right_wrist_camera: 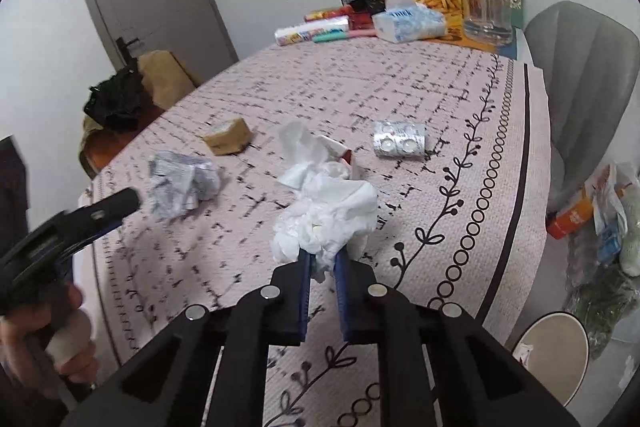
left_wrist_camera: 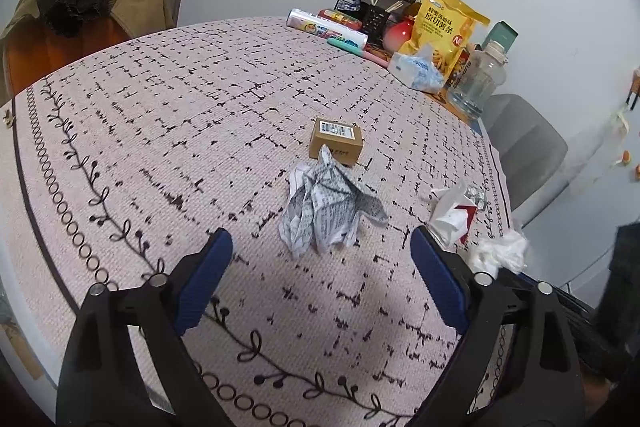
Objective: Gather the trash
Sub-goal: 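Grasp the white crumpled tissue with the right tool, then grasp the grey printed crumpled paper with the left tool while the right tool holds the tissue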
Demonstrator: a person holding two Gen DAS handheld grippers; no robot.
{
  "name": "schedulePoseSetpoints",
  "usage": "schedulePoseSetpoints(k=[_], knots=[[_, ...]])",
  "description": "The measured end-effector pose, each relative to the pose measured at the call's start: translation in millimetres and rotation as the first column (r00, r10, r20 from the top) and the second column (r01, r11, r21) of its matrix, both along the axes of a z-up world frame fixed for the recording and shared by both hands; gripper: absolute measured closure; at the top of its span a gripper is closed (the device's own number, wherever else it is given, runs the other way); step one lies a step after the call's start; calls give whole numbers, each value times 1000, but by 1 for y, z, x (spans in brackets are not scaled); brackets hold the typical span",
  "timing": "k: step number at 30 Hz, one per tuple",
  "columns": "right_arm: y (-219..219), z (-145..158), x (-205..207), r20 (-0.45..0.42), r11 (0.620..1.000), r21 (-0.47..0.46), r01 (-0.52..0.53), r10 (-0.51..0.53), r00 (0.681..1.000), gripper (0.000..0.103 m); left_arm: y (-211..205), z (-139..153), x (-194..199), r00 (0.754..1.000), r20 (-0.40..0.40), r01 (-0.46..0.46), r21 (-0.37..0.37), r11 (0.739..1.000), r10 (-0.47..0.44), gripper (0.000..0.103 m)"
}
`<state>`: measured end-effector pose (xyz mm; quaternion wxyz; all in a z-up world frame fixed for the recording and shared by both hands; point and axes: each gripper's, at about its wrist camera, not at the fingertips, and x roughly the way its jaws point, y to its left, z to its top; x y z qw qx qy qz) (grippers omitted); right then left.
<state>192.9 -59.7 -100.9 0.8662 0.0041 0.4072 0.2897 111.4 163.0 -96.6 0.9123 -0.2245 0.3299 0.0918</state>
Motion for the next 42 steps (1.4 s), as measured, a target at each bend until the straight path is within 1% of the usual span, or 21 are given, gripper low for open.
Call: schedulePoseSetpoints(k=[3,5,6,8,12,13,14,15,16,18,22,28,33,37,42], knots=[[-6,6,-4,15,1000,9,-1,1,1000,91,-1,1,11,1000,-8,5,8,1000,-5,18],[-11,9,-5,18,1000,16,6,-6,1000,91,-3,4,17,1000,-8,5,21,1000,-5,23],[-13,10,-5,19,1000,18,10,-11,1000,91,-4,6,19,1000,-5,6,24,1000,-6,24],[-19,11,-4,19,1000,21,20,-20,1000,91,-8,8,27,1000,-3,11,41,999,-10,28],[-26,11,-4,17,999,24,31,-32,999,91,-8,3,41,1000,-25,16,64,998,-14,30],[-28,11,-4,16,999,26,35,-35,999,91,-8,-1,46,999,-43,22,75,997,-18,36],[-30,12,-5,16,999,27,38,-38,999,91,-8,-4,49,998,-59,22,78,997,-18,48],[-31,12,-6,16,999,27,40,-41,999,91,-7,-7,50,998,-67,19,68,997,-15,56],[-33,12,-6,17,999,29,43,-43,999,91,-5,-7,49,998,-65,19,56,998,-15,68],[-36,13,-7,19,998,31,49,-49,999,91,-3,-6,44,999,-44,17,37,999,-16,70],[-39,10,-7,13,998,35,55,-55,998,91,-1,8,31,1000,3,16,41,999,-16,72],[-42,11,-7,19,997,61,53,-55,998,91,-9,26,22,999,30,19,43,999,-20,73],[-54,14,-8,31,996,72,59,-61,998,91,-33,37,23,998,42,41,59,997,-44,73],[-70,15,-6,37,993,71,90,-93,995,91,-61,36,31,994,40,101,54,993,-103,73],[-98,22,-4,48,986,70,153,-156,987,91,-95,37,41,984,41,169,58,984,-172,73]])
